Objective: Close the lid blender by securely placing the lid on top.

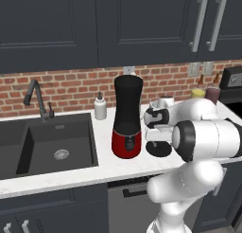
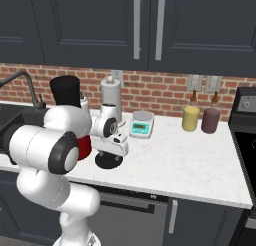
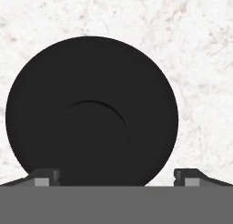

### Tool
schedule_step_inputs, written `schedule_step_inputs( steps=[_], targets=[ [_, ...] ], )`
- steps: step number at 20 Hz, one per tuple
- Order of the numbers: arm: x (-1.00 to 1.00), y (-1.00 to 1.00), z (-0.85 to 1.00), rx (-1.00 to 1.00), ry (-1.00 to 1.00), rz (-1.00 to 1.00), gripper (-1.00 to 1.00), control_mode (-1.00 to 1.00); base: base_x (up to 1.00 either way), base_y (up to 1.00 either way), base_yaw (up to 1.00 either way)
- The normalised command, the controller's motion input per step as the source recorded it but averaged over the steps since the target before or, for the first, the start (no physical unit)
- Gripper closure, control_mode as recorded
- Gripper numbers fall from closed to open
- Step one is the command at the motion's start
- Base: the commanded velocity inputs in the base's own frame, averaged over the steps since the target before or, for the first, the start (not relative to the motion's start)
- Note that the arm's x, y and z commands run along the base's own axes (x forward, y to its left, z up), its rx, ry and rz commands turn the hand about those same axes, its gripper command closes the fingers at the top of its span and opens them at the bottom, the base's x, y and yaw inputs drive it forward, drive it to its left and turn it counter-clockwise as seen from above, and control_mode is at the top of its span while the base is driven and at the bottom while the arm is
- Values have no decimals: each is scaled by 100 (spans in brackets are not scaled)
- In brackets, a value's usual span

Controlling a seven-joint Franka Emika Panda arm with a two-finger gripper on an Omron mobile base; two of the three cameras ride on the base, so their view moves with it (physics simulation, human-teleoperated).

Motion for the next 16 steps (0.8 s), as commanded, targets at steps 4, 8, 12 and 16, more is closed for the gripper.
schedule_step_inputs(
  steps=[4, 8, 12, 16],
  targets=[
    [8, 1, -12, 0, 0, 0, -100, -100, 0, 0, 0],
    [8, 3, -2, 0, 0, 0, -100, -100, 0, 0, 0],
    [12, 5, 0, 0, 0, 0, -100, -100, 0, 0, 0],
    [12, 6, -1, 0, 0, 0, -100, -100, 0, 0, 0]
  ],
)
